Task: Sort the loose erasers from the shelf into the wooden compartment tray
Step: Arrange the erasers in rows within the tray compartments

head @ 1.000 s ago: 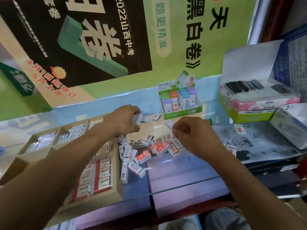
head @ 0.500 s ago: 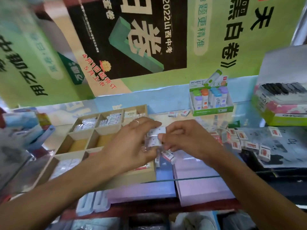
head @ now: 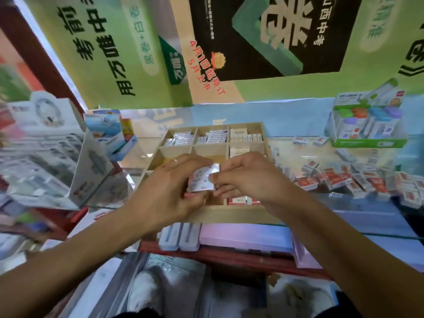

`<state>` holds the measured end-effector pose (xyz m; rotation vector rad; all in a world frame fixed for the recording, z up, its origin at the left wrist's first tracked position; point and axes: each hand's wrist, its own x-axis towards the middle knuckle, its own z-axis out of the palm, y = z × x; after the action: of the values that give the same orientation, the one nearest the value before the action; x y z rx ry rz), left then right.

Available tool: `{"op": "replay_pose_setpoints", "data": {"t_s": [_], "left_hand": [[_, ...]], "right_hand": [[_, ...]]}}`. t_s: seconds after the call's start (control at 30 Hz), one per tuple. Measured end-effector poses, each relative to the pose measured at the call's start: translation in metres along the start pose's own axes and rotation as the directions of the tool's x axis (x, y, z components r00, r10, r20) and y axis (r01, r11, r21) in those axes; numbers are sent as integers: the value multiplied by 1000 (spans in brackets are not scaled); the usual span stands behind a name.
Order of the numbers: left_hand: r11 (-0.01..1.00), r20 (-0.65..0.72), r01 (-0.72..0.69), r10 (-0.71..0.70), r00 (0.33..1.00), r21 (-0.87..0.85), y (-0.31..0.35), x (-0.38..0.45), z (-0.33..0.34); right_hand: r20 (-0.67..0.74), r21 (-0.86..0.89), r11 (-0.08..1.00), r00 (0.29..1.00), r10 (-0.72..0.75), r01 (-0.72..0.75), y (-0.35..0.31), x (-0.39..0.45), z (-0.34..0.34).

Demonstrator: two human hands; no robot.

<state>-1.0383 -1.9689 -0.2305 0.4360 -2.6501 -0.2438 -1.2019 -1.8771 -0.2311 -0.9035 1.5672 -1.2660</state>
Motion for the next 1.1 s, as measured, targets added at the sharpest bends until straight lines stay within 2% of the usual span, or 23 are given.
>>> {"op": "replay_pose_setpoints", "data": {"t_s": [0.17, 0.33, 0.4, 0.47, 0.53, 0.87, 1.03, 1.1], "left_hand": [[973, -76, 164, -178, 981, -163, -32, -27, -16], [866, -139, 329, -405, 904, -377, -62, -49, -20], [866, -121, 403, -452, 884, -297, -72, -55, -25], [884, -31, 451, -458, 889, -125, -80, -60, -32], [884, 57, 464, -462, 885, -48, -88, -63, -38], [838, 366, 527, -450, 815, -142, -102, -47, -42], [865, 383, 500, -449, 808, -40, -100, -42, -42], [900, 366, 435, -414, 833, 27, -96, -40, -43]], "right_hand": [[19, 54, 998, 999, 33, -34, -7, 20, 37], [43, 86, 996, 998, 36, -40, -11, 39, 77], [26, 45, 998, 999, 34, -35, -10, 48, 87], [-25, -27, 1000, 1000, 8, -9, -8, 57, 90], [-66, -84, 996, 997, -31, 26, -8, 63, 88], [-100, -159, 982, 988, -114, 97, -4, 61, 79], [-102, -215, 972, 988, -116, 92, -2, 59, 76], [-91, -229, 969, 989, -115, 91, -2, 57, 74]]}}
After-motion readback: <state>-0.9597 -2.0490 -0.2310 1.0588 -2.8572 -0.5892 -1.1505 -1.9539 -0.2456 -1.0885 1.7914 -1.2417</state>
